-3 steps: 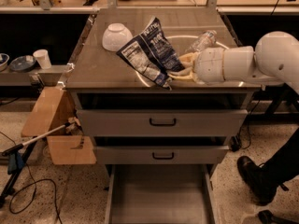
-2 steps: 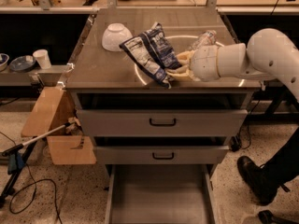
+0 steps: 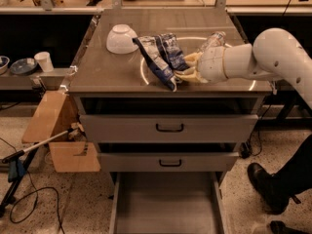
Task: Pick blue chip bag from bottom drawer and place on counter
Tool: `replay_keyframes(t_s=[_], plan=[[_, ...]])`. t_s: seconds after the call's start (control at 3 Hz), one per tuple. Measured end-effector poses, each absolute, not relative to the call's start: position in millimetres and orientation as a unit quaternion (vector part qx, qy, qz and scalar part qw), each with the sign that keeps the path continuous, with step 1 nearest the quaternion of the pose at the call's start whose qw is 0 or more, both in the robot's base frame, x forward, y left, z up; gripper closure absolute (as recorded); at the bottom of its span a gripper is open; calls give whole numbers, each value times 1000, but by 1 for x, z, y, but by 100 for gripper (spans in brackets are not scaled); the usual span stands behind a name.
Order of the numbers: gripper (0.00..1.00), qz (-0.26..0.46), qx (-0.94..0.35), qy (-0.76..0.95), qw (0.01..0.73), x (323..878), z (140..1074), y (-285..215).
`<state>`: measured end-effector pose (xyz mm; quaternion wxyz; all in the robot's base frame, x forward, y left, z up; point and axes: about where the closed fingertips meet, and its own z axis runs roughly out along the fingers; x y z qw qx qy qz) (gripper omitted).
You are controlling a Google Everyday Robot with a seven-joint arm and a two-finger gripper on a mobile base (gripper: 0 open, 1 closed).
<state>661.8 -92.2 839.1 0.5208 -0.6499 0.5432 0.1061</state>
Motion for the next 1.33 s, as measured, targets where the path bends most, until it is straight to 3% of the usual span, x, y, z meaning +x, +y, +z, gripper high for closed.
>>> replay_keyframes(t_s=[0.33,1.33], plan=[[82,106,-650,543,521,662,839,-92],[13,105,-650,543,521,662,840,-90]])
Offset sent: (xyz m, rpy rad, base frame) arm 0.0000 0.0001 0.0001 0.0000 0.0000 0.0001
